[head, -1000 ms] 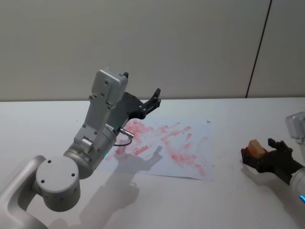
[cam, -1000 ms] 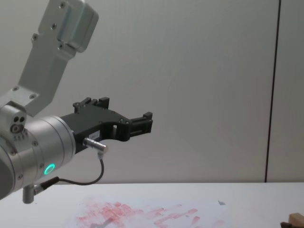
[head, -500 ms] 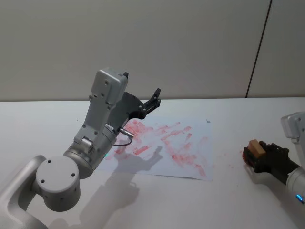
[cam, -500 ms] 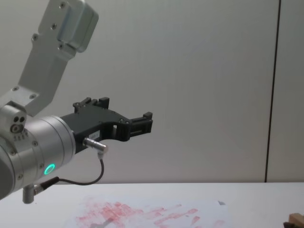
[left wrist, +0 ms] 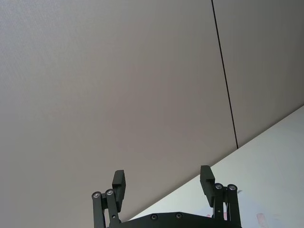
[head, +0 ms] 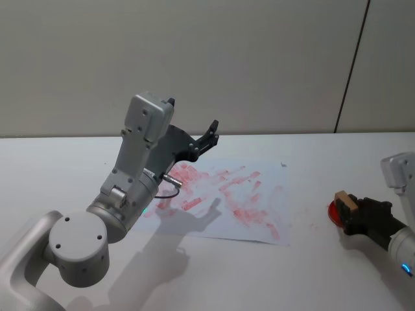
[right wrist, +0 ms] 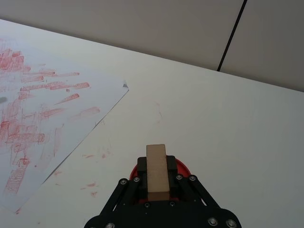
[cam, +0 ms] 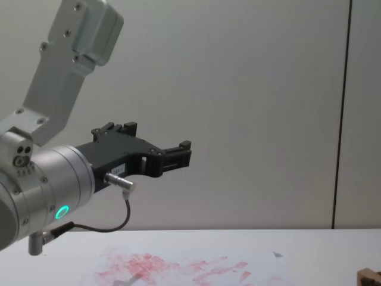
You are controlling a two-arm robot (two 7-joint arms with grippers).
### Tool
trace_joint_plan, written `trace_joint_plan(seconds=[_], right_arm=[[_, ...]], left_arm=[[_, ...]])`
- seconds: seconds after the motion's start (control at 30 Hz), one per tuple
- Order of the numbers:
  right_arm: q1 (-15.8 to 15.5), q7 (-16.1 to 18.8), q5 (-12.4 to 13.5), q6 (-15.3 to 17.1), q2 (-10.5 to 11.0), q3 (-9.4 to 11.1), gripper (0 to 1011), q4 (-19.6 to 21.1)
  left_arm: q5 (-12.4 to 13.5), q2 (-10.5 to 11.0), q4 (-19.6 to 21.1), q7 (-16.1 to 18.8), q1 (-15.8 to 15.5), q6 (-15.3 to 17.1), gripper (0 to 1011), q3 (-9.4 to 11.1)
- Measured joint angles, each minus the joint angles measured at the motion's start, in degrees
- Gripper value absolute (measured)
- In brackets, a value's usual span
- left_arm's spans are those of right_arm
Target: Use the one hand to pick up the stamp and affix it onto the A4 paper.
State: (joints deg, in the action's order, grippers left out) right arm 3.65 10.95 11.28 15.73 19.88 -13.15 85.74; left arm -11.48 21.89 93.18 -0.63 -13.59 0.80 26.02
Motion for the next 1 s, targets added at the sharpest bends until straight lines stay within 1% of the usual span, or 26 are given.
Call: trace_joint_plan(seconds=[0.13, 0.3, 0.57, 0.8, 0.97, 1.0], right_arm=[[0.1, 0.1, 0.0, -0.2, 0.0, 0.0, 220, 0.0], [0.4, 0.8, 0.4, -1.3, 0.0, 0.2, 220, 0.7], [1.8, 3.6, 1.8, -3.3, -0.7, 0.2, 220, 2.2], [4.2, 7.4, 3.0, -3.7, -2.4, -0.7, 220, 2.5], [6.2, 10.0, 3.5, -2.4, -4.2, -1.9, 220, 1.5], [6.2, 10.0, 3.5, -2.4, -4.2, -1.9, 220, 1.5]], left_arm=[[0.0, 0.0, 0.0, 0.0, 0.0, 0.0, 1001, 0.0], [0.0, 0.0, 0.0, 0.0, 0.0, 0.0, 1001, 0.0], [0.0, 0.0, 0.0, 0.0, 0.0, 0.0, 1001, 0.0], [0.0, 0.0, 0.0, 0.0, 0.0, 0.0, 1002, 0.0], [0.0, 0.0, 0.0, 0.0, 0.0, 0.0, 1001, 0.0], [0.0, 0.0, 0.0, 0.0, 0.0, 0.0, 1001, 0.0]])
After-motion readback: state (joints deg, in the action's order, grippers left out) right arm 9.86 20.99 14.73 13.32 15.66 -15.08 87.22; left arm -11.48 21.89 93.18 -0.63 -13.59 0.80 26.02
